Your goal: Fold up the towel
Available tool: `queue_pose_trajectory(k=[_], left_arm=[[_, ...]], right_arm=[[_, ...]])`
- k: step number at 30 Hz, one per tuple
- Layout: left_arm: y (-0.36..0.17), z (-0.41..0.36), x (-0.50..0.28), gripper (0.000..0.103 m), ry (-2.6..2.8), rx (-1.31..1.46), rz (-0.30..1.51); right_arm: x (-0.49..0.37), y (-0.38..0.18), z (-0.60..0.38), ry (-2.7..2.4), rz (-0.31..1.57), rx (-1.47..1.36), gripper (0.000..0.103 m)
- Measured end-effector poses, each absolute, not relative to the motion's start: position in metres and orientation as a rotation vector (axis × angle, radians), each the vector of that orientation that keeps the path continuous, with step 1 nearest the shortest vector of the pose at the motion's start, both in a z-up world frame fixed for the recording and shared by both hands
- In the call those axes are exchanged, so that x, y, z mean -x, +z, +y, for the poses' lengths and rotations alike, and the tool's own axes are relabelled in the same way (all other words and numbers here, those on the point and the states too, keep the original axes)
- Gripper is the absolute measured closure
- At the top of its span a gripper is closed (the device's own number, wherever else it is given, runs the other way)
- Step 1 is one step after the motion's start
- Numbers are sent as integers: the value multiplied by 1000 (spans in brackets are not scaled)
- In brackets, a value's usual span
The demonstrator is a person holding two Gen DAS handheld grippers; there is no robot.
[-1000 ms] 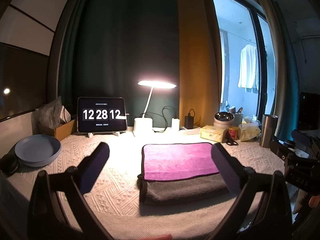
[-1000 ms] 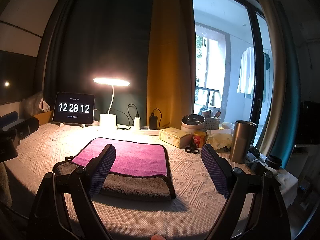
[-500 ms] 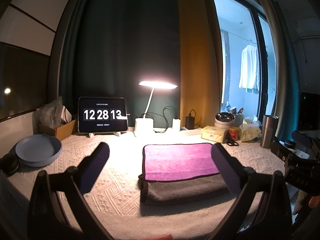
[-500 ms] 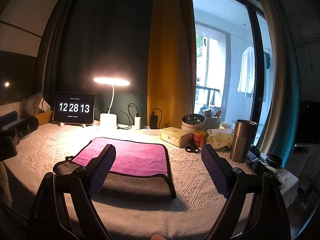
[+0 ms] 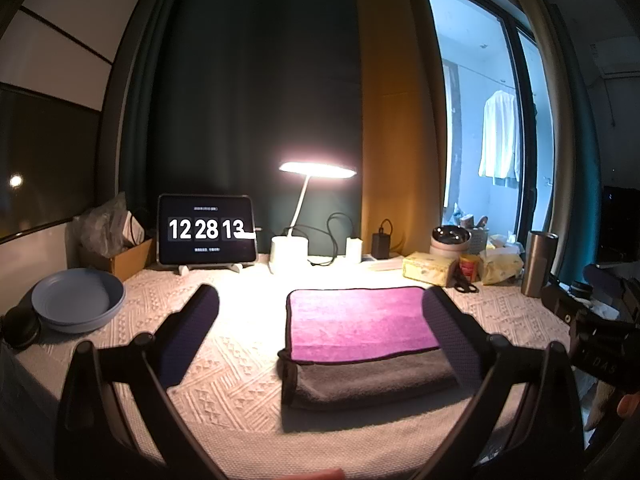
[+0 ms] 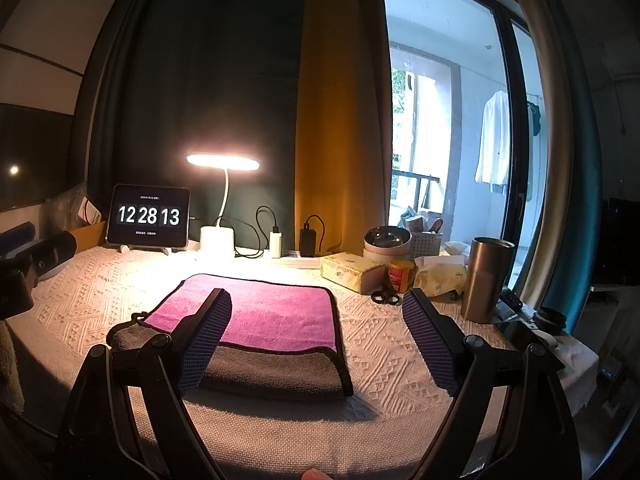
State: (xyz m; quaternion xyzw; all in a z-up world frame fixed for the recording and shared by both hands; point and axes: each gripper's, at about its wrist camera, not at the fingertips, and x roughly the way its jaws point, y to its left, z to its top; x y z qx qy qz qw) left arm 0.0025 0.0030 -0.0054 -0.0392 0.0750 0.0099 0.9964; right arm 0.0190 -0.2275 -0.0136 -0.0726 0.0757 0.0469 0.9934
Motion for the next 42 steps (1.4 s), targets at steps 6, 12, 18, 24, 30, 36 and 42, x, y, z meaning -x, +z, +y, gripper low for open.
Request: queue_pose_trajectory(k=[6,12,18,24,30,36,42], left_arm=[[-5,3,-3,1,19,78,149],[-8,11,-8,1,11,94,181],[-13,17,-27,1,24,99,240],[-26,22,-56,1,30,112,345],[-49,29,-88,1,16,145,481],[-68,32,-113,2,-11,166,587],[-80,34,-128,2,-62,192,638]], right_arm=[[-19,-14,-227,95,153,144,13],[-20,-17,-225,100,162,136,13],[-31,-19,-229,98,186,120,13],[-57,-29,-237,169,285,109,13],[-83,-45,-239,216,383,132,18],[-112,-60,-247,252,483,105,29],[-144,-74,-263,272,585,14,40]])
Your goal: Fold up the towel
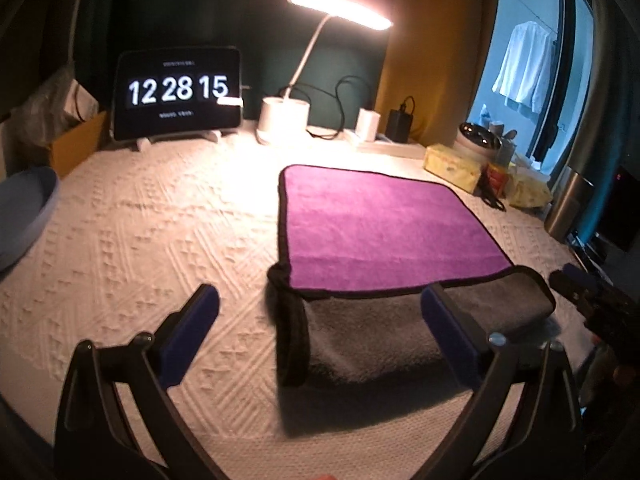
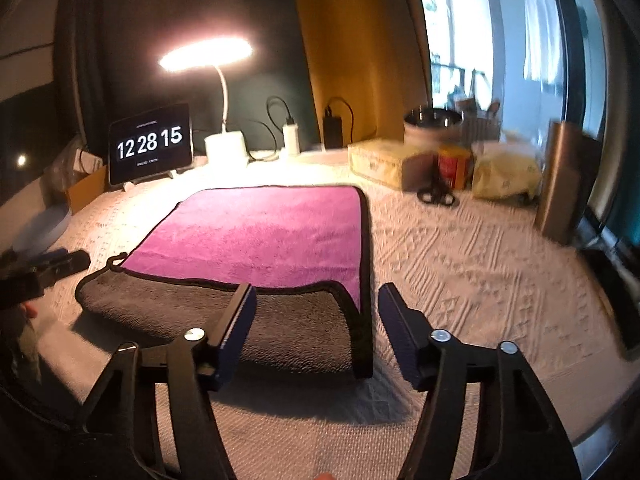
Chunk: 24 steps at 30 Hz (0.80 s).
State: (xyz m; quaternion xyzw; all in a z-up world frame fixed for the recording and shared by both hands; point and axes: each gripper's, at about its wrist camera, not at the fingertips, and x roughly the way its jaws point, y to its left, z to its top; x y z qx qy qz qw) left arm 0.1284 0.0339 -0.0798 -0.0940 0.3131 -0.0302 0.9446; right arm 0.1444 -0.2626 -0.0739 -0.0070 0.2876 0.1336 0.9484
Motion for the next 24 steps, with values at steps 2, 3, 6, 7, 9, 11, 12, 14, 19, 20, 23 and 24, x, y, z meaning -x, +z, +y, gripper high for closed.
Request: queue_pose_trajectory(k=[2,3,6,7,9,11,12,14,19,20,23,24], left_arm=[[-83,33,-132,9,-77,193,648],[-85,33,-133,15,-82,190,656],[-91,32,-139,26,-103,188,685],[-92,32,-139,29,-111,190,691],[-96,31,-141,38,-125,190,705],[-99,29,-143,42,-124,182,721],[-100,30,-143,42,-123,185,727],[-102,30,-143,43,-121,191,736],[-104,28,-142,53,-118,181,738],[-105,27,-142,55,-116,176,740],[-107,27,-141,61,-114,168,744],[-107,27,-141,64,-116,170,740]], right_arm=[[-154,-80,-267,279,628,-29,42],[-159,-84,-270,278,648,-43,45],[-167,-93,-272,279,686,-64,49],[-168,-96,-272,283,695,-69,50],[-170,-99,-272,287,704,-68,50],[-172,-101,-272,284,710,-64,51],[-172,-102,-273,285,712,-65,51],[-173,-103,-273,291,715,-63,51],[-181,-105,-268,312,760,-47,51],[-182,-105,-267,312,764,-44,51],[-184,-106,-267,310,777,-46,51],[-185,-106,-267,309,778,-47,51]])
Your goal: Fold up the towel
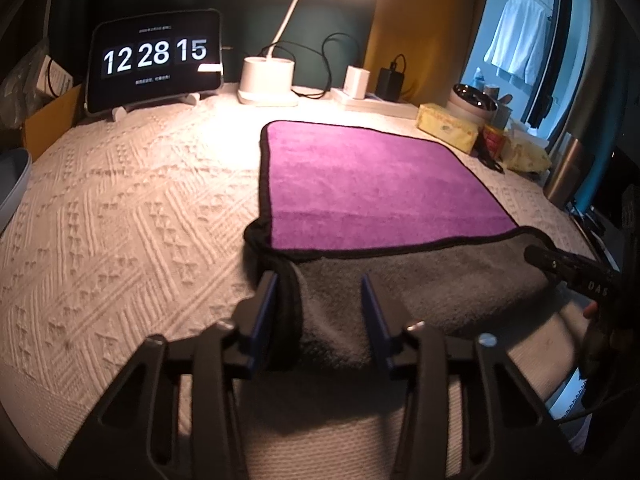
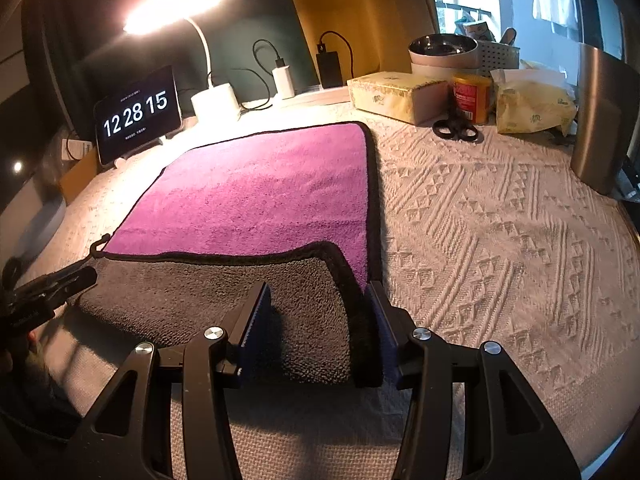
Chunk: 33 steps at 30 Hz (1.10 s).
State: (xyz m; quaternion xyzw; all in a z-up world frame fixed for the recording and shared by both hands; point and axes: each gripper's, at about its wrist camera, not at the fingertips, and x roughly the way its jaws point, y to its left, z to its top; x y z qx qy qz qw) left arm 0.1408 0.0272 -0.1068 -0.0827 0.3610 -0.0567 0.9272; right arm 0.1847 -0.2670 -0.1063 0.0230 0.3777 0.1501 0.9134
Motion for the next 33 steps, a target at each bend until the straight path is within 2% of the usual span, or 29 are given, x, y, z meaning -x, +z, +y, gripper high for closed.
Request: queue_pose_trajectory(k=[3,5,7,8,10,15,33], left_arm=[[-105,28,-139,70,-109,154,726],[-103,27,-137,75,-113,146,706],[-102,25,-136,82,-113,129,695],[-101,24,-136,87,-112,121,694],[-102,22,-137,88,-114,111,701],[-97,23,-132,92,-95,96,675],[-71,27,-129,95,-109,75,574]], right_arm=[[-184,-106,-267,308,776,-47,52],[-183,-105,-266,298,765,-40,63],[-184,-103,-266,289,753,-33,82],[-183,-103,-266,286,747,-30,87],[-182,-102,-266,285,739,-26,94],[-174,-96,-265,278,689,-19,97],[-156,-58,-253,270,508,70,98]])
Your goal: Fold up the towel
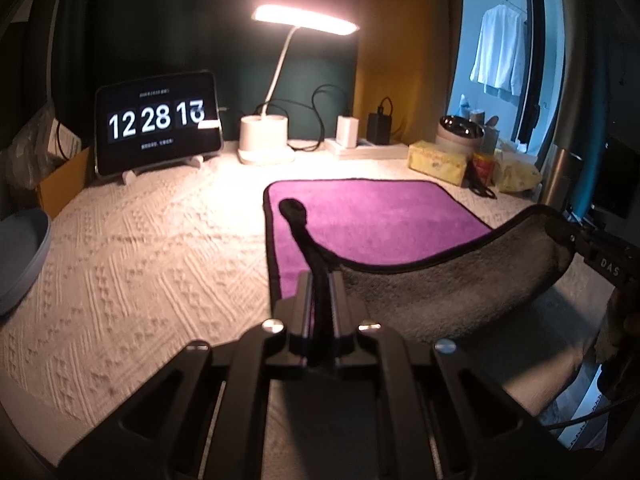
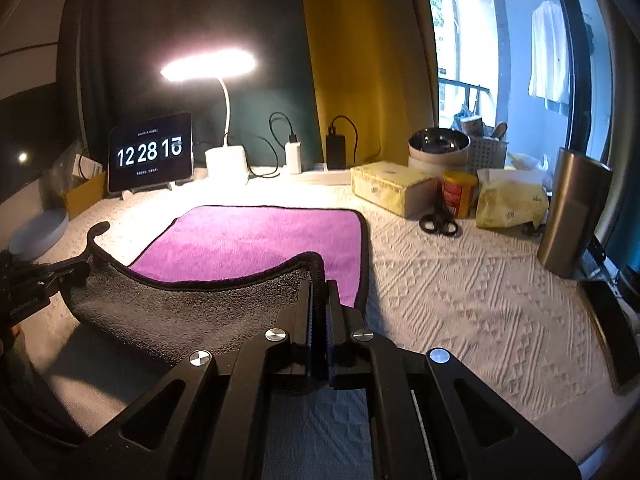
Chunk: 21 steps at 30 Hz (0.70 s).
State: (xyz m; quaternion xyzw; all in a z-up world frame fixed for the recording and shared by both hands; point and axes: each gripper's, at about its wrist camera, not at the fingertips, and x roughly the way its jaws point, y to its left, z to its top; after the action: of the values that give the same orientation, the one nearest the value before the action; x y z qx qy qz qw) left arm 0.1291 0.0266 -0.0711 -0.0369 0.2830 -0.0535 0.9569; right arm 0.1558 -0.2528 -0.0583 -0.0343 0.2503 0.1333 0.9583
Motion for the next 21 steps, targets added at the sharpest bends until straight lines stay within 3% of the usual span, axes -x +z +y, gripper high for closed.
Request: queue_pose_trajectory(k=[21], left_arm=[[-33,27,-175,96,-89,-1,452]], right_arm=[[-205,-31,-247,277,409,128,97]])
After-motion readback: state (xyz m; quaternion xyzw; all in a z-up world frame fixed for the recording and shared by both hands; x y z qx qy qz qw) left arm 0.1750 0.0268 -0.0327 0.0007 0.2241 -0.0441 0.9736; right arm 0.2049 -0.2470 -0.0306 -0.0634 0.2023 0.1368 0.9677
